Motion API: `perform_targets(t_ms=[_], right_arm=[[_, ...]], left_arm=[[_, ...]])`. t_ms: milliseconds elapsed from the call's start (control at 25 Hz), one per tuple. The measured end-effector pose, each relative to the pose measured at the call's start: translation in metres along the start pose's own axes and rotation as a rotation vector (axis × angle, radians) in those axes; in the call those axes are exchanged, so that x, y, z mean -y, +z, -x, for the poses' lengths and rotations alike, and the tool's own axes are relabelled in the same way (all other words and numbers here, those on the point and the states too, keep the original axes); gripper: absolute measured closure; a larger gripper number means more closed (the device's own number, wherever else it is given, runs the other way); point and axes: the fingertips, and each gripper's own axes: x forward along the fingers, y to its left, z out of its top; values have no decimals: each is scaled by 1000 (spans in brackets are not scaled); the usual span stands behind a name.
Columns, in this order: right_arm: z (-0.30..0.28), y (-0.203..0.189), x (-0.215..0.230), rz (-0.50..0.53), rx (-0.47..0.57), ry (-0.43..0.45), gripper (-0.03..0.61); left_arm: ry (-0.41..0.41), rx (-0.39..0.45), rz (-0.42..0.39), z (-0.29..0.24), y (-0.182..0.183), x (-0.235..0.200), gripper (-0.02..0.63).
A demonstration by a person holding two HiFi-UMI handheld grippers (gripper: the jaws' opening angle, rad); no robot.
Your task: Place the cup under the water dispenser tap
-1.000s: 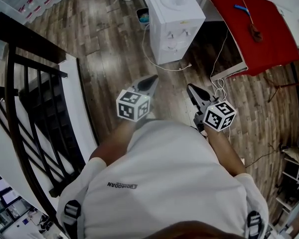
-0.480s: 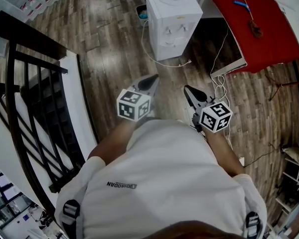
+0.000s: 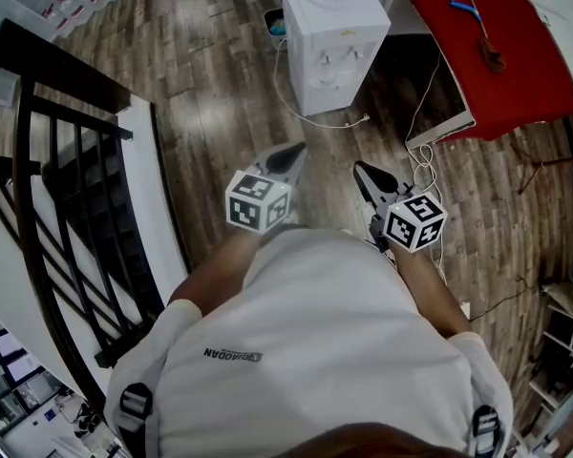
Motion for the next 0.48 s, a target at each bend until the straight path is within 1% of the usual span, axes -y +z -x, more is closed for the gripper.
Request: perform_targets(t_ms=[320,480], right_arm=[[-6,1,0,6,1,-12,557],[-10,3,-3,-1,18,-19,558]], left_arm=[[-5,1,1,-1,1,-8,617],[-12,-2,-15,1,5,-13,617]])
